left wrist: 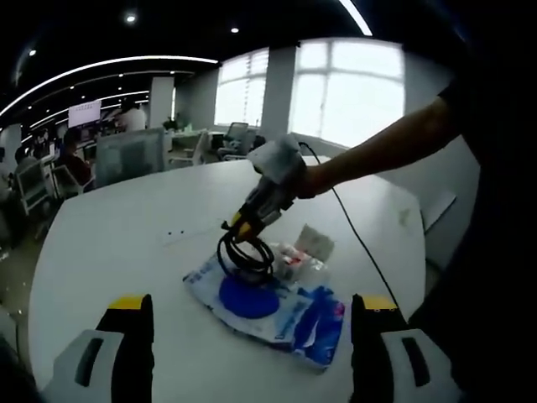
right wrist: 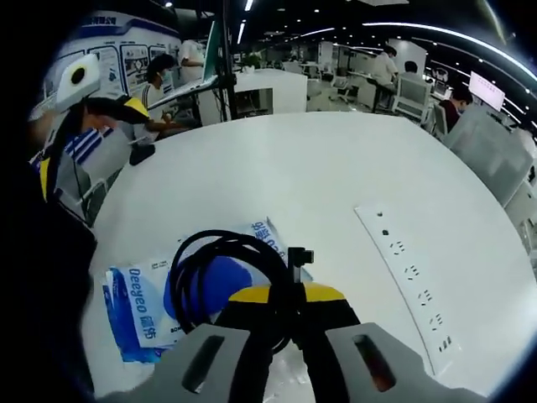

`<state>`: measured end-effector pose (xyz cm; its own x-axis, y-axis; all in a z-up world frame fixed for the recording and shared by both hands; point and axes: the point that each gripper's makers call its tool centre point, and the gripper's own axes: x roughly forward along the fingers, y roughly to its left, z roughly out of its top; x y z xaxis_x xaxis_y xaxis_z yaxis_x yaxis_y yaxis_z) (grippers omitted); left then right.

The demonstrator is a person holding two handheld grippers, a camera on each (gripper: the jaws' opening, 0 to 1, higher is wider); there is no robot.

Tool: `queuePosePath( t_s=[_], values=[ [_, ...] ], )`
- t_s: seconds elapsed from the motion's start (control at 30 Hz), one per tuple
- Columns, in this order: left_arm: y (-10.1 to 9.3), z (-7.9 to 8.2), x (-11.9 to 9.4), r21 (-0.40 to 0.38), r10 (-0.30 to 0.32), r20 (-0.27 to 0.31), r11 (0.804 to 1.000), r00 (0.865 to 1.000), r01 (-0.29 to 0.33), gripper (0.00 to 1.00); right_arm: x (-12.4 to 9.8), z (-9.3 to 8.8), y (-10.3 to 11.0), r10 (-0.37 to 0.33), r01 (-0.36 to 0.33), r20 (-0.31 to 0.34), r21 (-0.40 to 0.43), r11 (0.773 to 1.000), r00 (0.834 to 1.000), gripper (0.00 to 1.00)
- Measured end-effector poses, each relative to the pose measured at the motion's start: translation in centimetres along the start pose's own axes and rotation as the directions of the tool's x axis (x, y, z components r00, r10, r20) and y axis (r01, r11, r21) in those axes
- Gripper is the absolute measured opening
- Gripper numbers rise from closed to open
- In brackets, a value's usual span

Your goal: Arrange the tabletop items into an orderly group along one side of the table until the central work area is clear of visible clutter.

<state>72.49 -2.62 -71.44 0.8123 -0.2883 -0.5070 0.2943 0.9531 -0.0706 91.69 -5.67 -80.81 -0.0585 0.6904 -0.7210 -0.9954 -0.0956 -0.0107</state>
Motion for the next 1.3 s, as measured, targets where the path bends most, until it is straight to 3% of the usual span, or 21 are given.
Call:
queuePosePath(
  t_s=[0.33,0.67,0.97,1.3],
  values=[
    [-1.7,0.4,-1.4,0.036,-0.014,0.025,0.999,1.0,0.013,0.97,-3.7,2.4,0.5,-0.091,0.089,0.069,0.022,0.996,0.993,0.05],
    [-3.4,0.5,-2.4,0.05,-0.023,0.036,0.999,0.999,0.021,0.97,-7.6,2.6,-0.3,-0.165,0.158,0.108,0.07,0.985,0.98,0.05],
    [-4.9,-0.3,-2.7,0.055,-0.048,0.032,0.997,0.998,0.047,0.97,-11.3,0.1,2.1,-0.206,0.196,0.081,0.119,0.973,0.975,0.06],
    [-6.5,-0.8,-2.6,0.068,-0.081,0.029,0.995,0.996,0.079,0.97,-14.6,-3.8,4.5,-0.267,0.247,0.065,0.22,0.944,0.962,0.06]
  ],
)
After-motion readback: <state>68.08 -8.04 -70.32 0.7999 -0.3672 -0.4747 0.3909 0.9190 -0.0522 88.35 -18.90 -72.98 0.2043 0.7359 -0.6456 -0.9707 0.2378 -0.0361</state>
